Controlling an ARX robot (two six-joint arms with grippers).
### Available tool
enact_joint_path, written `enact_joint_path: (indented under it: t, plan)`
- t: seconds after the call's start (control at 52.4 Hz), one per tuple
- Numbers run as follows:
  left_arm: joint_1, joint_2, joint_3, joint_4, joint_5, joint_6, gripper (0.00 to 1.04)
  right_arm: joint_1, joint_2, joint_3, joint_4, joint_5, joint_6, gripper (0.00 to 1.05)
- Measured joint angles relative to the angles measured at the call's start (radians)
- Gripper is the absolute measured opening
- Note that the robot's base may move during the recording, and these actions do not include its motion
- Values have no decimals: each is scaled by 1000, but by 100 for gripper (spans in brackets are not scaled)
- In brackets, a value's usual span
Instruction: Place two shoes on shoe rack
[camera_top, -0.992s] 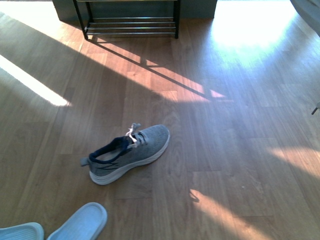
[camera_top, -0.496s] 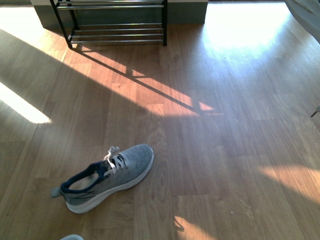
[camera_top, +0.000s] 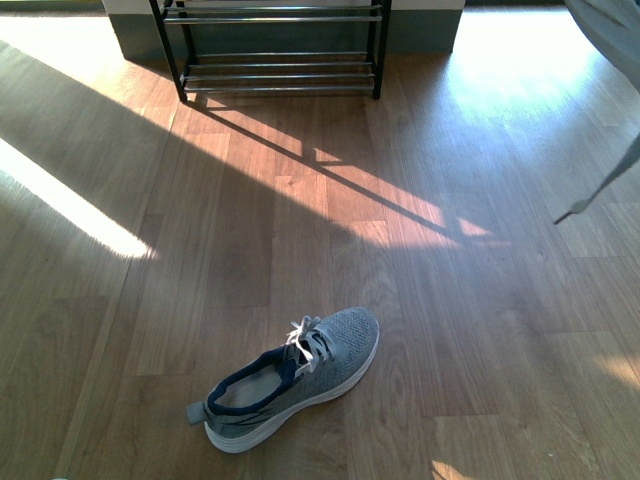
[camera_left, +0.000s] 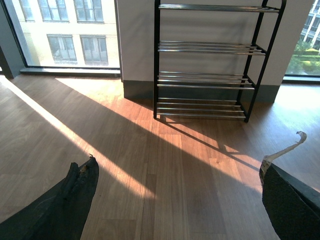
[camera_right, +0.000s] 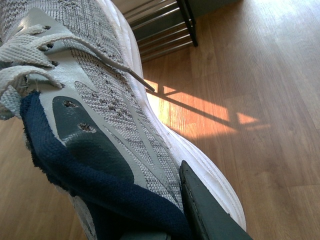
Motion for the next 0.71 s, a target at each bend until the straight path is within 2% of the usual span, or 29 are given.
enact_joint_path:
  t: [0.038, 0.095, 0.134, 0.267, 0.286, 0.363, 0.439, 0.572, 0.706]
  plan:
    - [-28, 43, 32, -87, -91, -38, 95, 0, 0, 0, 0, 1, 0, 1]
    - [-128, 267, 130, -248, -274, -106, 95, -2, 0, 0, 0, 3, 0, 1]
    - [-166, 418, 159, -218, -310, -113, 95, -2, 0, 0, 0, 3, 0, 1]
    - [-287, 999, 222, 112, -298, 3, 95, -1, 0, 0, 0, 0, 0, 1]
    - [-290, 1019, 225, 125, -300, 11, 95, -1, 0, 0, 0, 0, 0, 1]
    - [-299, 1364, 269, 333, -292, 172, 95, -2, 0, 0, 0, 2, 0, 1]
    - [-281, 1654, 337, 478, -233, 290, 95, -2, 0, 0, 0, 2, 0, 1]
    - [-269, 2034, 481, 624, -129, 409, 95, -2, 0, 0, 0, 0, 0, 1]
    - [-278, 2220, 585, 656, -80, 466, 95, -2, 0, 0, 0, 1, 0, 1]
